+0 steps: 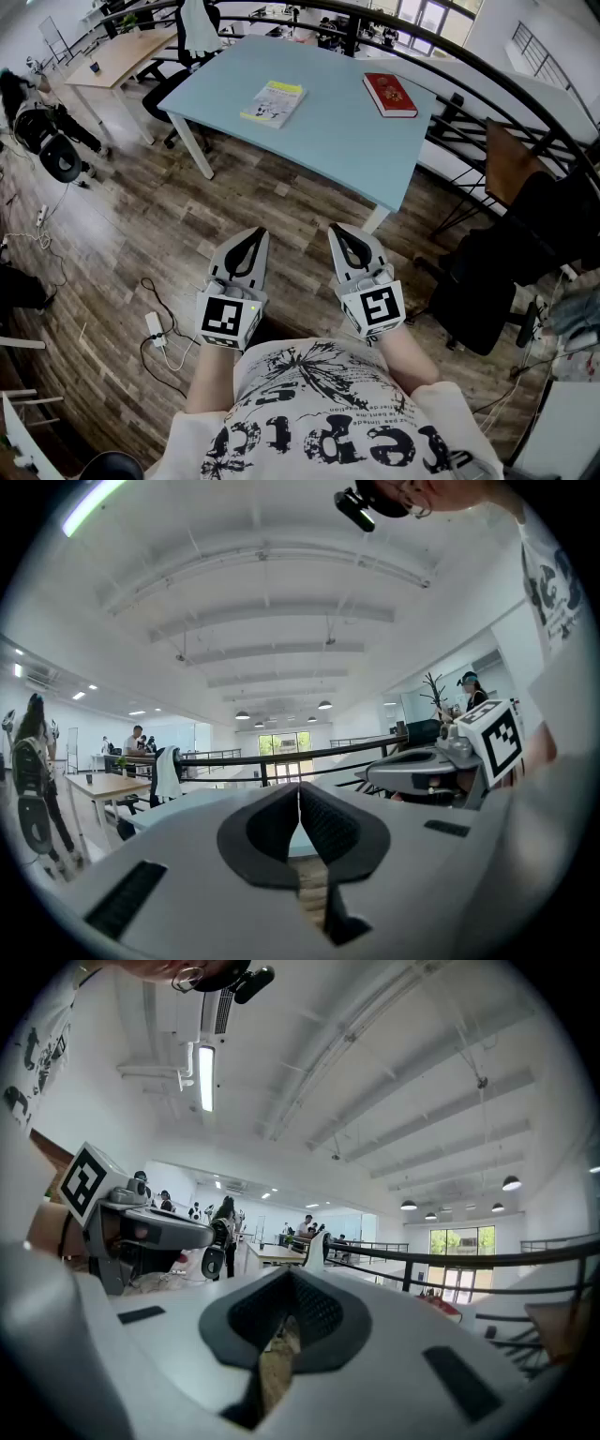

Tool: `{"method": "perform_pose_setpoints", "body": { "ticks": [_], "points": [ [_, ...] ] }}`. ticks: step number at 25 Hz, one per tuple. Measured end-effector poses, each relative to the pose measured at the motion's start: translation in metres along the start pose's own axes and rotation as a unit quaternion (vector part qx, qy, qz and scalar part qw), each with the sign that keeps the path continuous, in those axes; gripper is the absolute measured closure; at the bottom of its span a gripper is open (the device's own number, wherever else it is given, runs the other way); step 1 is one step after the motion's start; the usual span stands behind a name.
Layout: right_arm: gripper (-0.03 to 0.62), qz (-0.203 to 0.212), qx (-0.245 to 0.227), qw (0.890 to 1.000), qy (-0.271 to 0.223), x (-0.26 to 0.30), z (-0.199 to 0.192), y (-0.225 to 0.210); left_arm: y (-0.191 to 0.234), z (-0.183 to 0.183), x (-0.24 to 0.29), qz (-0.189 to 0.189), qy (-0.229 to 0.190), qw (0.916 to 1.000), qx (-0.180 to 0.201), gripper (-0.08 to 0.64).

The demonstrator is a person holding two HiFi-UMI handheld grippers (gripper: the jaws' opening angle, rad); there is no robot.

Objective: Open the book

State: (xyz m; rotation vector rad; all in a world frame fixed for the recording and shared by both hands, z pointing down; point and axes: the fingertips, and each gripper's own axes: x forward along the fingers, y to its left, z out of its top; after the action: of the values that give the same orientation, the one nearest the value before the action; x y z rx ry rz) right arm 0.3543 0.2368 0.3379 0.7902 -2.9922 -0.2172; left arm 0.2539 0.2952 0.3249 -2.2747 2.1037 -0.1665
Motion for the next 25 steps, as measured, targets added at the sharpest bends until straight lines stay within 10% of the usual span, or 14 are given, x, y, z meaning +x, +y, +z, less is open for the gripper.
{"method": "perform_pose_setpoints", "body": {
  "ticks": [14, 25],
  "points": [
    [0.581, -0.007, 0.016, 1.0, 0.008, 0.026, -0.012, 0.005, 0.027, -0.016, 0.006, 0.003, 0.009, 0.9998, -0.015, 0.538],
    [0.581, -0.045, 0.016, 0.999, 0.015, 0.165, -0.007, 0.042, 0.175, -0.035, 0.031, -0.023, 0.008, 0.9989, -0.039, 0.538]
  ]
}}
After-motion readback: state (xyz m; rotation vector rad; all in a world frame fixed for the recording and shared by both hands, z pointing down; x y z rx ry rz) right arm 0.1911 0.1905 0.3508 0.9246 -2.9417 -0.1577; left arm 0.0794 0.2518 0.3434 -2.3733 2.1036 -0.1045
